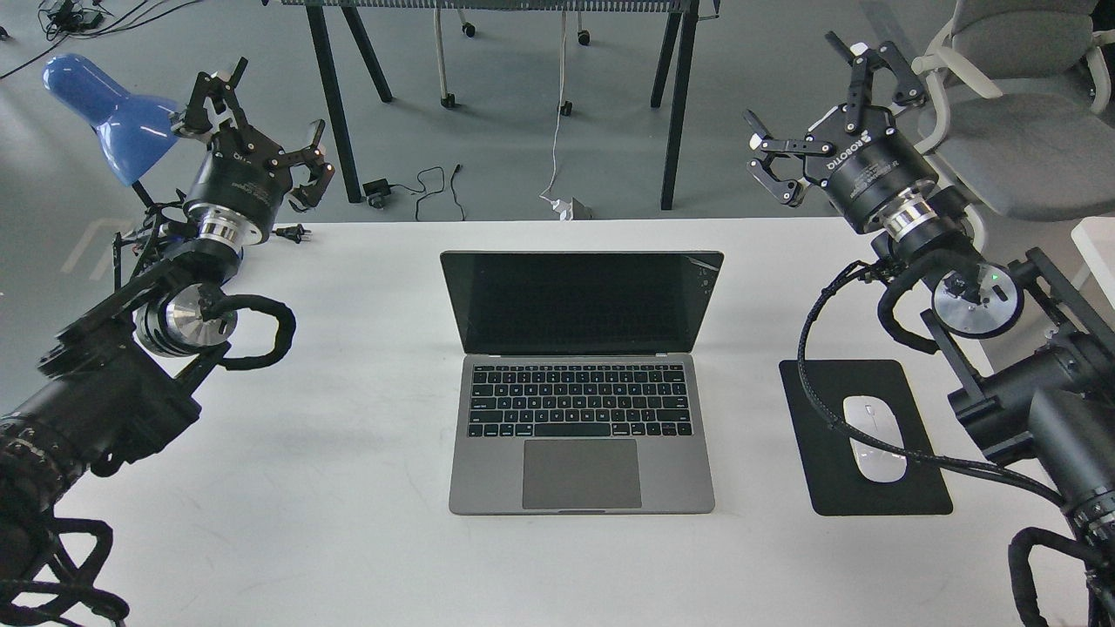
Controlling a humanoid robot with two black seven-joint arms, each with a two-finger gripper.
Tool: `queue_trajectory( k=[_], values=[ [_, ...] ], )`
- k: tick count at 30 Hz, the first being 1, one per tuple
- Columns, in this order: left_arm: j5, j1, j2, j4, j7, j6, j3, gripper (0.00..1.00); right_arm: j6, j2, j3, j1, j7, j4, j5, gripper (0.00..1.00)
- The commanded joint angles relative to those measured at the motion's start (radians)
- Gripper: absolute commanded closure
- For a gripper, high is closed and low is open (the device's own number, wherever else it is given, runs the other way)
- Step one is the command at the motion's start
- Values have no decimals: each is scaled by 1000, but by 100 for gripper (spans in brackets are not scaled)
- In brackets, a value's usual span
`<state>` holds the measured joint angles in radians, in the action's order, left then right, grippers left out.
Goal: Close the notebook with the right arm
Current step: 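Raise the right gripper and swing it over the laptop's screen top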
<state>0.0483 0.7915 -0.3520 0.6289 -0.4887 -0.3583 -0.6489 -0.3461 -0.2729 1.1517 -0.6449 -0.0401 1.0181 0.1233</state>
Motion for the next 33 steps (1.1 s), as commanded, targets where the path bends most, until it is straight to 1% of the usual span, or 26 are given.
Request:
queue_trajectory(
  k=[1,3,6,12,16,19,33],
  values=[
    [-1,0,-1,0,0,-1,0,0,42,-6,-70,-74,-3,-7,45,0],
    [-1,0,-1,0,0,-1,0,0,64,-5,-111,-113,-3,-9,75,0],
    [-1,0,-1,0,0,-2,0,0,108,-9,-185,-185,-15,-12,105,0],
    [-1,0,-1,0,0,-1,0,0,165,-9,-426,-338,-37,-107,229,0],
    [-1,0,-1,0,0,-1,0,0,176,-5,-542,-400,-35,-161,236,0],
    [-1,0,-1,0,0,-1,0,0,180,4,-582,-421,-35,-188,236,0],
    [-1,0,-1,0,0,-1,0,0,153,-8,-759,-472,-46,-187,234,0]
  ],
)
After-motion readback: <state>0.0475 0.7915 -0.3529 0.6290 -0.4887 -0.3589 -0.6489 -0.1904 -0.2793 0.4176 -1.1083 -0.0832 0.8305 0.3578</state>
